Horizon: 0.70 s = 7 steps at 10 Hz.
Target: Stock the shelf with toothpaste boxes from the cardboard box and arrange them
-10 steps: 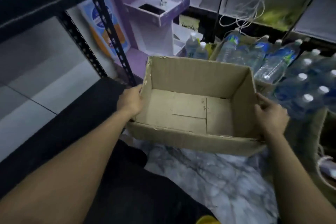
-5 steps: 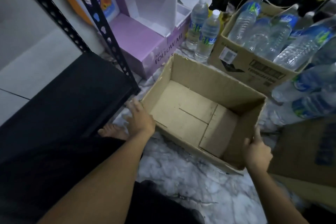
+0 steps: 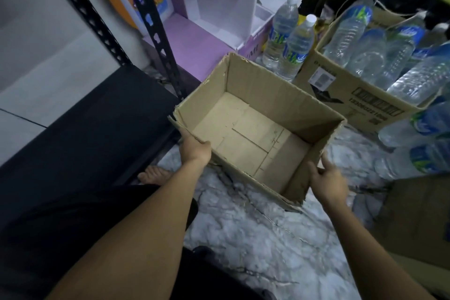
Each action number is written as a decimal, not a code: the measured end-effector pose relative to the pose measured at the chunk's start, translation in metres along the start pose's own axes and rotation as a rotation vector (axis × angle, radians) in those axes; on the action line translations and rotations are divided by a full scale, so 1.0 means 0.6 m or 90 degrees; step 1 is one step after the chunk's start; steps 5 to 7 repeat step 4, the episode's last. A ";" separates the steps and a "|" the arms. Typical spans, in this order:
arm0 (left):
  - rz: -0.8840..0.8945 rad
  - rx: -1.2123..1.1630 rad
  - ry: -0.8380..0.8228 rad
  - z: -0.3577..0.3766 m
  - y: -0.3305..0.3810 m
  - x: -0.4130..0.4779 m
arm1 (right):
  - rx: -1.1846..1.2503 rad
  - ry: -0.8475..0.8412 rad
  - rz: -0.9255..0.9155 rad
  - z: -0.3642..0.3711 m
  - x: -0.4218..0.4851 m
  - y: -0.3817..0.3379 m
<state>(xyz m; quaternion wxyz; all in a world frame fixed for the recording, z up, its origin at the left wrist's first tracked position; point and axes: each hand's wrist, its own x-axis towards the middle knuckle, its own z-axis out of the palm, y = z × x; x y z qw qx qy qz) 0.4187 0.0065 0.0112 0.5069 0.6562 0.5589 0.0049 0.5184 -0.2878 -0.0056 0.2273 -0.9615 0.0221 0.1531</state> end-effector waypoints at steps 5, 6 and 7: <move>-0.024 0.112 -0.043 -0.010 0.005 0.017 | 0.103 -0.163 0.016 -0.002 0.026 0.001; -0.024 0.112 -0.043 -0.010 0.005 0.017 | 0.103 -0.163 0.016 -0.002 0.026 0.001; -0.024 0.112 -0.043 -0.010 0.005 0.017 | 0.103 -0.163 0.016 -0.002 0.026 0.001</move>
